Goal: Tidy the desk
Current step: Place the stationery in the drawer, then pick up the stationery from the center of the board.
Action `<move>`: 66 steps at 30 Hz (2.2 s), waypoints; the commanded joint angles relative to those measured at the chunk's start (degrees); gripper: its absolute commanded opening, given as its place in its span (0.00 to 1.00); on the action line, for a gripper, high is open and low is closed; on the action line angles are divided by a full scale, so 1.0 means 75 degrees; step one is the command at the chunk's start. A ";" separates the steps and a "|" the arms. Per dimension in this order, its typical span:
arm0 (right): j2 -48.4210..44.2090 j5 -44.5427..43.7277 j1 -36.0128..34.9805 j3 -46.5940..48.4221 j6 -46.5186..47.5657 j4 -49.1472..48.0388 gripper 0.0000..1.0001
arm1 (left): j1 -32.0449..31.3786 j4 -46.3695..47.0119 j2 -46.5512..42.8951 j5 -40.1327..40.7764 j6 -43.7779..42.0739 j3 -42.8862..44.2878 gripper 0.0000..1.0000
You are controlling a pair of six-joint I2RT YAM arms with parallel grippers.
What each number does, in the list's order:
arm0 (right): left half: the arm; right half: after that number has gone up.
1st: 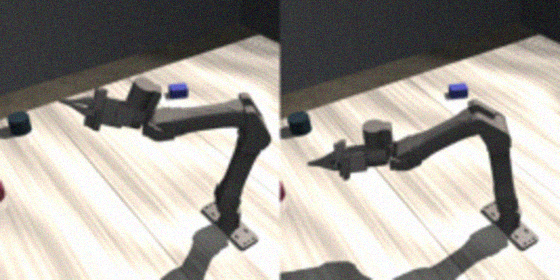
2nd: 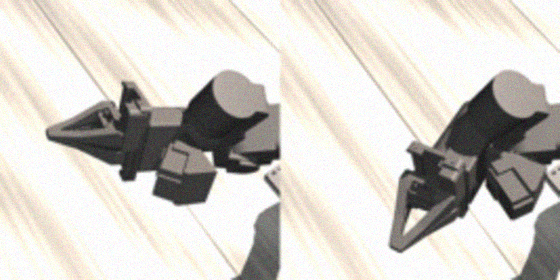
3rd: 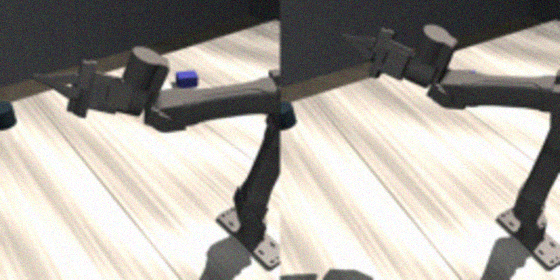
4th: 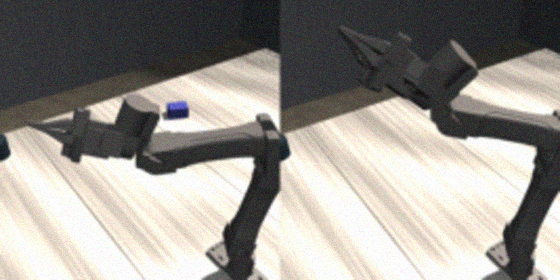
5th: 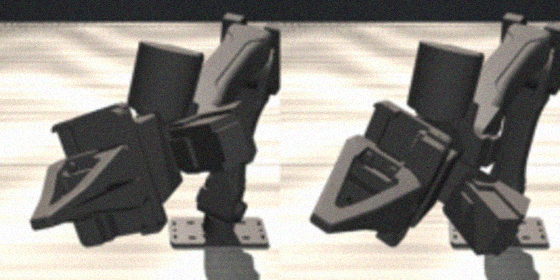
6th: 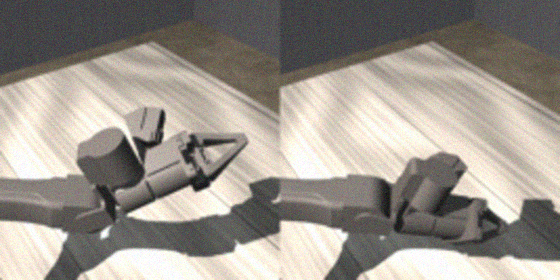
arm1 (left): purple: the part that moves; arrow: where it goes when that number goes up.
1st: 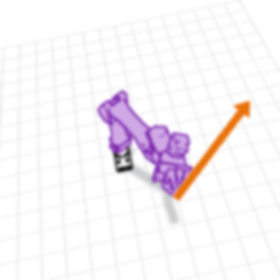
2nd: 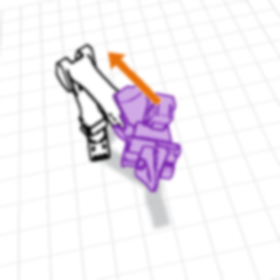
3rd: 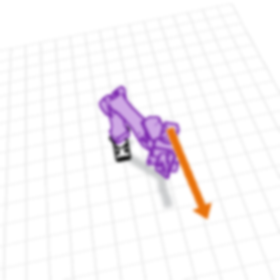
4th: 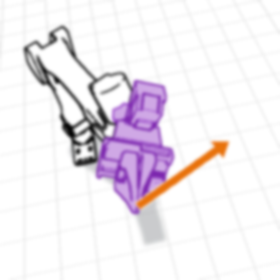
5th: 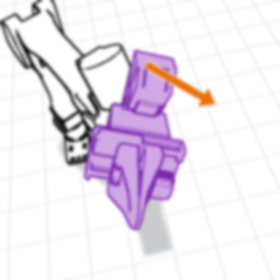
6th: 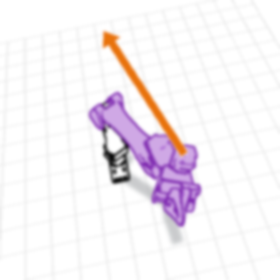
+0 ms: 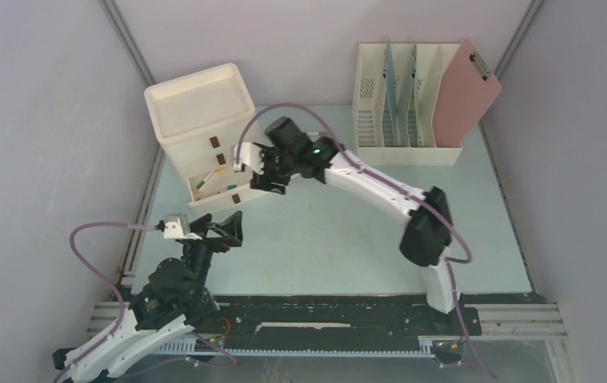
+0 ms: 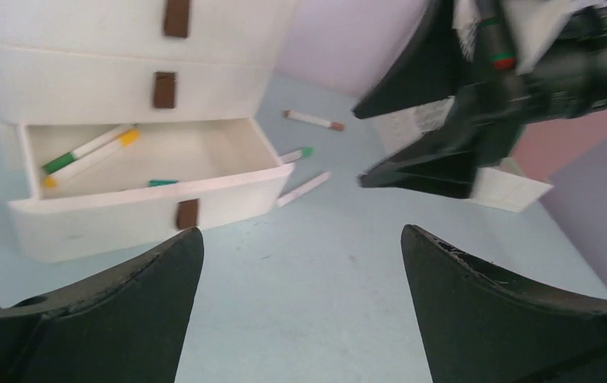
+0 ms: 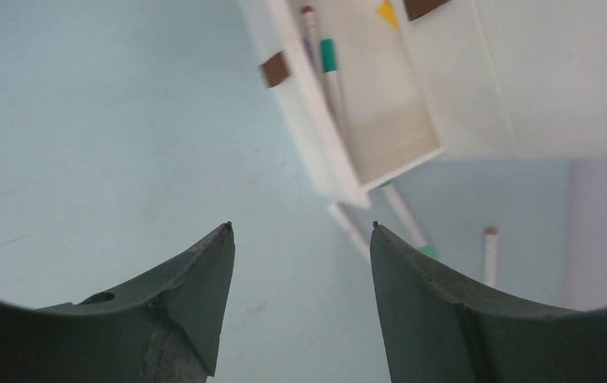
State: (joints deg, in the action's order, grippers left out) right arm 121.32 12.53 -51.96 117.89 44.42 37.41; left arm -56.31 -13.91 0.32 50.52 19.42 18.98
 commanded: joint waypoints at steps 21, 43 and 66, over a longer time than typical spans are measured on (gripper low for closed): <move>-0.6904 0.7436 0.5924 -0.5973 -0.2382 0.0554 0.80 | 0.3392 0.2317 0.8426 -0.7221 -0.0108 0.3905 1.00; -0.6637 0.6847 0.6003 -0.6282 -0.2147 0.0349 0.81 | 0.3264 -0.2886 1.4887 -0.5907 -0.3071 1.0366 0.87; -0.6475 0.6914 0.6059 -0.6284 -0.2057 0.0437 0.82 | 0.3488 -0.3770 1.6739 -0.5836 -0.3793 1.1422 0.50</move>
State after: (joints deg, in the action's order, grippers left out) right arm 72.58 63.46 -7.09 70.85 28.18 40.91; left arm -30.98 -41.36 124.88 5.87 -7.46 102.02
